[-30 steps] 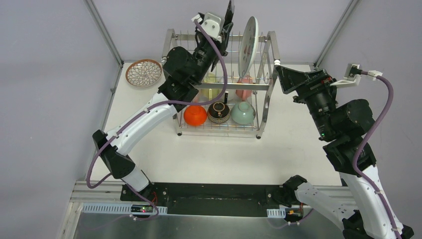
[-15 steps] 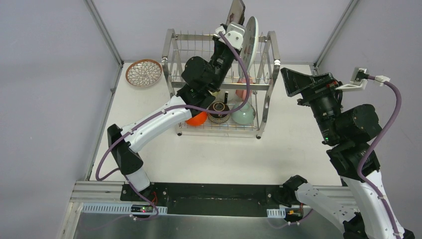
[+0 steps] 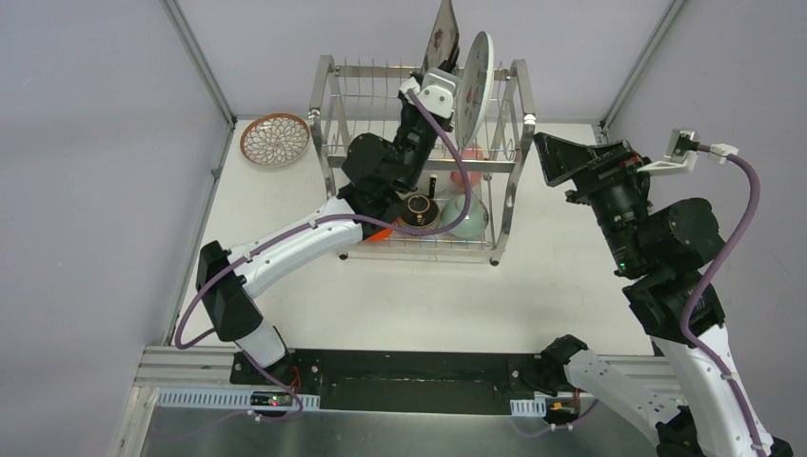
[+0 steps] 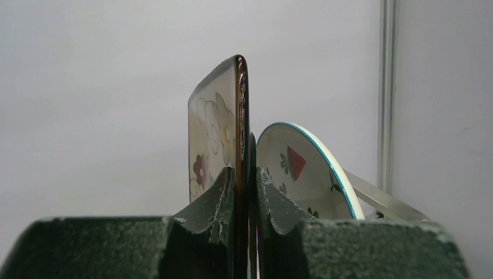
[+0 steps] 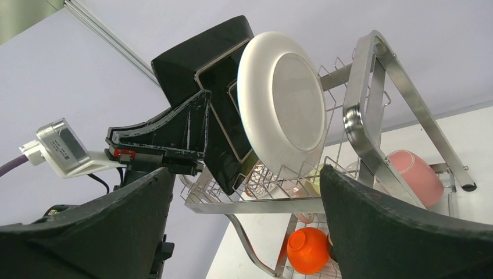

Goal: Load the mixed dishes into the dish rack
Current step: Insert the plate into the dish rack.

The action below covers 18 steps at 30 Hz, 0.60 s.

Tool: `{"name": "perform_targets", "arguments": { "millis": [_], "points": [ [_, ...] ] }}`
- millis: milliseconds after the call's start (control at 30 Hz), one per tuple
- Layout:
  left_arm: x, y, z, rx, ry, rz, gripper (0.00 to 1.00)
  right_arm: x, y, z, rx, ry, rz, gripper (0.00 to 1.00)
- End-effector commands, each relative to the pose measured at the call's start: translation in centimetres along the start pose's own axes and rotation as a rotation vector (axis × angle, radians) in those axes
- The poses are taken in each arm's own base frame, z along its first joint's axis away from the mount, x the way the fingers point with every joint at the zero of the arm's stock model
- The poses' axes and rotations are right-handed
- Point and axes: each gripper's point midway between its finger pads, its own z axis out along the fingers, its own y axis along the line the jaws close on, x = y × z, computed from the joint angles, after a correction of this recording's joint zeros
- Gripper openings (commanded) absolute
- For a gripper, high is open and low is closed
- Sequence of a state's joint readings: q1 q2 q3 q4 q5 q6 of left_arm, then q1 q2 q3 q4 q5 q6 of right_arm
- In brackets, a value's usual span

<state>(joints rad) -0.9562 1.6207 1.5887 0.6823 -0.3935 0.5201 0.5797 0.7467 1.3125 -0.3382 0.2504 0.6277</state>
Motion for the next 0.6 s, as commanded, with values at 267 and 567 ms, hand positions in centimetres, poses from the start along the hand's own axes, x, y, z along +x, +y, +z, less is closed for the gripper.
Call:
{"name": "perform_targets", "arguments": {
  "millis": [267, 567],
  "points": [
    [-6.9, 4.9, -1.8, -0.100, -0.148, -0.176, 0.11, 0.0, 0.0, 0.3, 0.001, -0.001, -0.016, 1.00],
    [-5.3, 4.3, -2.7, -0.067, -0.108, -0.168, 0.02, 0.0, -0.2, -0.4, -0.002, -0.005, -0.014, 1.00]
  ]
}}
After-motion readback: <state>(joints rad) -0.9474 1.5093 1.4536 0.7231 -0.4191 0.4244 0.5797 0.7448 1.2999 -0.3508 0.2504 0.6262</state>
